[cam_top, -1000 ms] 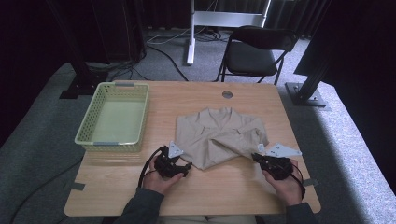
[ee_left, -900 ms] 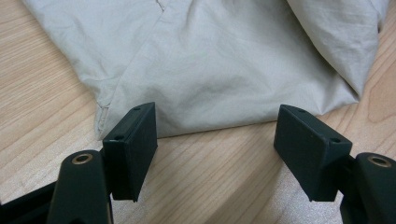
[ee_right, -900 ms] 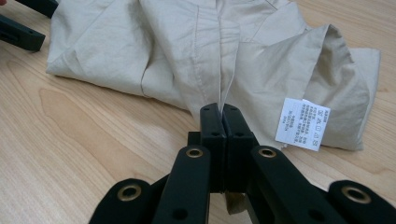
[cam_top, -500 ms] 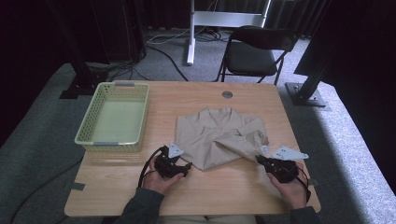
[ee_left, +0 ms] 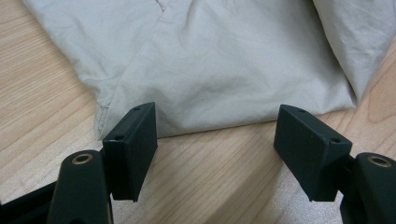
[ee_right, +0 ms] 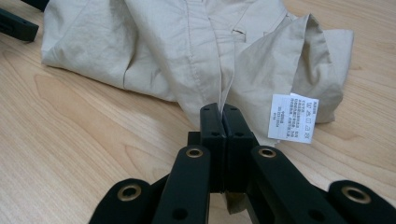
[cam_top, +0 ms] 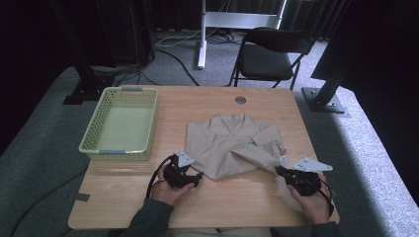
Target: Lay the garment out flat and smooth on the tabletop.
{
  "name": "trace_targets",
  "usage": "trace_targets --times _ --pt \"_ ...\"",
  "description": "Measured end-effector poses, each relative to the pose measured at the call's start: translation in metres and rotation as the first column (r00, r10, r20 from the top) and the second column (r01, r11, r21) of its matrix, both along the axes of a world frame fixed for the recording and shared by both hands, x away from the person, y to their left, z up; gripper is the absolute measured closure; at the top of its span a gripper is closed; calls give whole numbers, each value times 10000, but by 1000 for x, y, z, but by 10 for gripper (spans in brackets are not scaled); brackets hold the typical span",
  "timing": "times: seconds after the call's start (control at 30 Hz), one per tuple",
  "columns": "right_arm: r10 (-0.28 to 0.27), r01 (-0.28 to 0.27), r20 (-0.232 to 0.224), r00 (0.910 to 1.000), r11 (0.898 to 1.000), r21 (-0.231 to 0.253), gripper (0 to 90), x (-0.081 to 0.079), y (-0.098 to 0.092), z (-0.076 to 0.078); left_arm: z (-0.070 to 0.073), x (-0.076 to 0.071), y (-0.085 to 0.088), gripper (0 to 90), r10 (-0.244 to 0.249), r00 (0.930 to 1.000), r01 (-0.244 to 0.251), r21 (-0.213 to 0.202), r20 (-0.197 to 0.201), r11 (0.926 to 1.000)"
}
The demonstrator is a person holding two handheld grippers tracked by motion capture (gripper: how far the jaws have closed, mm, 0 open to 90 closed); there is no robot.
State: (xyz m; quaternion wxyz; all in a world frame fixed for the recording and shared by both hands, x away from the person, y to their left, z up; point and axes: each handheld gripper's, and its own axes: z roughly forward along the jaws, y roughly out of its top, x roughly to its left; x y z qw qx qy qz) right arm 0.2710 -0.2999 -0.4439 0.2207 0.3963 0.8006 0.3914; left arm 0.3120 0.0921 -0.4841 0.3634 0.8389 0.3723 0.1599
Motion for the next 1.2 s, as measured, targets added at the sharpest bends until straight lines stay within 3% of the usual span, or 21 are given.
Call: trace_targets --times 0.6,0.93,1.2 --pt "-222 222 -183 9996 9998 4 886 -11 -15 -5 0 0 1 305 57 10000 -58 -112 -45 9999" --pt "-241 244 -302 9993 9997 76 885 -15 -18 -7 0 -1 -1 280 -45 10000 45 95 16 9999" --pt "-177 178 -323 9993 9998 26 884 -18 -18 -6 4 0 4 433 465 9987 -463 72 -232 9989"
